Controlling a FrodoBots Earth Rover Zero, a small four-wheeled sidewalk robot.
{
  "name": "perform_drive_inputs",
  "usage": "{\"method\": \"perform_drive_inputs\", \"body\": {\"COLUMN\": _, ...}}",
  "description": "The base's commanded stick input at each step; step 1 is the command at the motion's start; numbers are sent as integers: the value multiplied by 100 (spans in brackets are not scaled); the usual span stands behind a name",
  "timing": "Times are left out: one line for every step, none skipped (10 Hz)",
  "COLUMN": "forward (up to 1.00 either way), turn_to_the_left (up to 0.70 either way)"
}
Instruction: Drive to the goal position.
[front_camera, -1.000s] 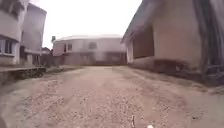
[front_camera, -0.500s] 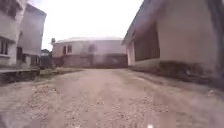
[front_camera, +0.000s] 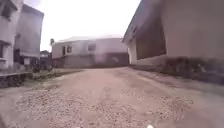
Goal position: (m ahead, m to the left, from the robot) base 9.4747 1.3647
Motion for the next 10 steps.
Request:
{"method": "perform_drive_inputs", "body": {"forward": 100, "turn_to_the_left": 0}}
{"method": "perform_drive_inputs", "body": {"forward": 100, "turn_to_the_left": 0}}
{"method": "perform_drive_inputs", "body": {"forward": 100, "turn_to_the_left": 0}}
{"method": "perform_drive_inputs", "body": {"forward": 100, "turn_to_the_left": 0}}
{"method": "perform_drive_inputs", "body": {"forward": 100, "turn_to_the_left": 0}}
{"method": "perform_drive_inputs", "body": {"forward": 100, "turn_to_the_left": 0}}
{"method": "perform_drive_inputs", "body": {"forward": 100, "turn_to_the_left": 0}}
{"method": "perform_drive_inputs", "body": {"forward": 100, "turn_to_the_left": 0}}
{"method": "perform_drive_inputs", "body": {"forward": 100, "turn_to_the_left": 3}}
{"method": "perform_drive_inputs", "body": {"forward": 100, "turn_to_the_left": 19}}
